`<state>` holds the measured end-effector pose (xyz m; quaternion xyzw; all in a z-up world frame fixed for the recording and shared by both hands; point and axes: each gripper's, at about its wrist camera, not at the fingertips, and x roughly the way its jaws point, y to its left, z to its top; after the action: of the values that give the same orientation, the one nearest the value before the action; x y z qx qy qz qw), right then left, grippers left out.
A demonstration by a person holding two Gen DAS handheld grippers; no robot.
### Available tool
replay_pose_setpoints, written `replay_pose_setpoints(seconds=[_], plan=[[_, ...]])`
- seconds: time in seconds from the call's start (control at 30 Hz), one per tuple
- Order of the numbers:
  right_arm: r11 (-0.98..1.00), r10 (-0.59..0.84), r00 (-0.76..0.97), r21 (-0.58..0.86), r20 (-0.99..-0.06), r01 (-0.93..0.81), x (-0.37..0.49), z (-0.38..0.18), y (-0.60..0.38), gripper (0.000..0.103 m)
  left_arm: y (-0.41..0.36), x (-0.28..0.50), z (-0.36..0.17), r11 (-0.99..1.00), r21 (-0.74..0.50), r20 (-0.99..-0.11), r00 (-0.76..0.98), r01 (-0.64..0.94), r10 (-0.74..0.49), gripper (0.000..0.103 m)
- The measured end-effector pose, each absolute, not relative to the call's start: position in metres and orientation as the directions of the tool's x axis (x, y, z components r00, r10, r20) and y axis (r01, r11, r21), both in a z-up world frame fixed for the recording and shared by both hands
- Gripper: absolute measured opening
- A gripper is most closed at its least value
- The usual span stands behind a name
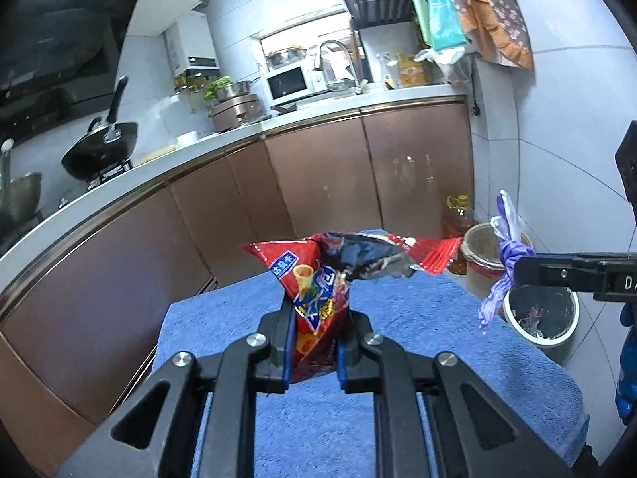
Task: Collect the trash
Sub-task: 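Lift the chip bag and wrapper and carry them toward the black-lined bin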
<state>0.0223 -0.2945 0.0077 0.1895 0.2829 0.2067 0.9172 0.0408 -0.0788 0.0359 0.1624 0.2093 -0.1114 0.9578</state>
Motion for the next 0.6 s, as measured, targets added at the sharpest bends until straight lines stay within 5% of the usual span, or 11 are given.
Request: replay_pose_setpoints(seconds=[0.3,0.6], plan=[[0.856,0.368,0.819,0.505,-0.440,-0.113,0.014,-0.016,-0.373,0.032,-0.164,0.074,0.021,0.861,0.231,-0.541,0.796,0.452,-0.272,0.015],[0.905,0.041,0.801,0.361,-0.598,0.224,0.008,-0.069,-0.474,0.032,-0.320,0.120,-0.030,0.714,0.103,-0.693,0.565,0.692,-0.448,0.015]])
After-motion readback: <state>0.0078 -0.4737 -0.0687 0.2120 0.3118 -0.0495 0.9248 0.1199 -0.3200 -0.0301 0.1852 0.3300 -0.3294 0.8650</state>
